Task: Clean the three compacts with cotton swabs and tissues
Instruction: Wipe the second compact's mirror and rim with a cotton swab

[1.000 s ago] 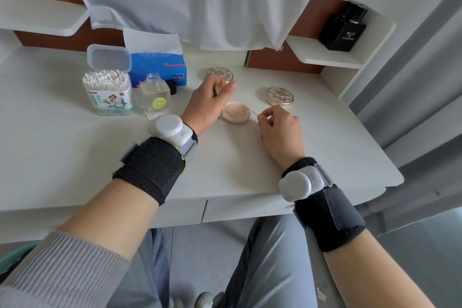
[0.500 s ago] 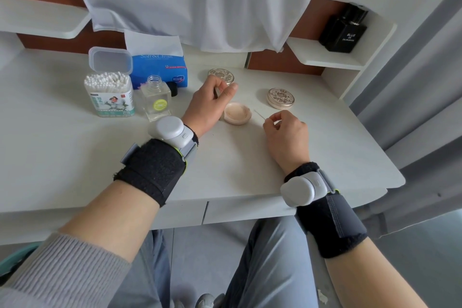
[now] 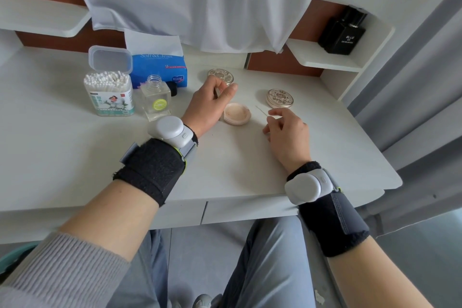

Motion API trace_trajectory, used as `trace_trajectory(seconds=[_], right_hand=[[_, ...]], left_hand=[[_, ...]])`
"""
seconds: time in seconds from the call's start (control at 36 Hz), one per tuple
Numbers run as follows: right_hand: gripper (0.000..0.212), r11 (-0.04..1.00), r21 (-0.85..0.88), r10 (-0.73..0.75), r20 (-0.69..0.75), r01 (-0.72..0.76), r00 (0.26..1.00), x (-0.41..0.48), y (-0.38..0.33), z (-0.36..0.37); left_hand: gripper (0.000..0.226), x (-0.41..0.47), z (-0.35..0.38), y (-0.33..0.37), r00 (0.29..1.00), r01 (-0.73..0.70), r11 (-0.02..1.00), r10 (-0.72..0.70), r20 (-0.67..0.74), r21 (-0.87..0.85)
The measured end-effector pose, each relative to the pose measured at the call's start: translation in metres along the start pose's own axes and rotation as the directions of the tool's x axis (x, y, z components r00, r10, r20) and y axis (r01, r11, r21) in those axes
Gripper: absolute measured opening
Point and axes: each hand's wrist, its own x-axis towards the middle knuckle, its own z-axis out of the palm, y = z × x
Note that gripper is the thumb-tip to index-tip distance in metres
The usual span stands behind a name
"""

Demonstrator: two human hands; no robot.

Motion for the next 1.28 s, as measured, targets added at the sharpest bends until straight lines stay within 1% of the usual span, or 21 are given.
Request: trace_trajectory(seconds=[0.11, 0.22, 0.33, 0.39, 0.53, 0.61, 0.67, 0.83, 0.92, 1.11, 1.28], right_hand=[[0.018, 1.0, -0.018, -0.022, 0.025, 0.023, 0.999, -0.001, -0.002, 0.0], [0.019, 0.993, -0.093, -0.06, 0.072, 0.066, 0.996, -0.003, -0.003, 0.002], [0.024, 0.986, -0.165, -0.035, 0.011, 0.036, 0.999, -0.001, -0.001, 0.003], [0.023, 0.991, -0.131, -0.032, 0.005, 0.032, 0.999, -0.001, -0.001, 0.002], [0.023, 1.0, -0.001, 0.017, 0.068, -0.017, 0.998, 0.002, -0.002, -0.002], [0.022, 0.998, 0.039, 0.036, 0.078, -0.039, 0.996, 0.005, -0.005, -0.004], [0.019, 0.999, 0.031, 0.009, 0.068, -0.011, 0.998, 0.004, -0.008, -0.002], [0.017, 0.983, -0.047, -0.175, -0.009, 0.175, 0.984, -0.002, -0.012, 0.01], [0.016, 0.972, -0.071, -0.227, -0.04, 0.223, 0.973, -0.002, -0.013, 0.011], [0.017, 0.967, -0.089, -0.241, -0.007, 0.239, 0.971, -0.002, -0.012, 0.012], [0.018, 0.965, -0.119, -0.236, -0.011, 0.233, 0.972, -0.001, -0.01, 0.014]], left_hand=[[0.036, 0.0, 0.0, -0.001, 1.0, 0.0, 1.0, 0.0, 0.002, 0.007], [0.033, 0.0, -0.001, -0.001, 1.0, -0.006, 1.0, 0.006, -0.001, 0.013], [0.027, 0.0, -0.001, 0.0, 1.0, -0.003, 1.0, 0.003, -0.006, 0.001], [0.027, 0.0, -0.001, 0.0, 1.0, -0.003, 1.0, 0.003, -0.006, 0.0], [0.029, 0.0, -0.001, 0.001, 1.0, 0.002, 1.0, -0.002, 0.004, -0.005], [0.028, -0.001, -0.002, 0.002, 1.0, 0.002, 1.0, -0.002, 0.008, -0.003], [0.027, -0.001, -0.002, 0.003, 1.0, 0.003, 1.0, -0.003, 0.007, -0.002], [0.025, -0.002, -0.001, 0.003, 1.0, 0.0, 1.0, 0.0, 0.003, 0.018], [0.025, -0.001, -0.001, 0.003, 1.0, -0.006, 1.0, 0.006, -0.002, 0.02], [0.025, -0.001, -0.002, 0.004, 1.0, -0.001, 1.0, 0.001, -0.001, 0.03], [0.025, 0.0, -0.002, 0.003, 1.0, -0.001, 0.999, 0.001, 0.003, 0.041]])
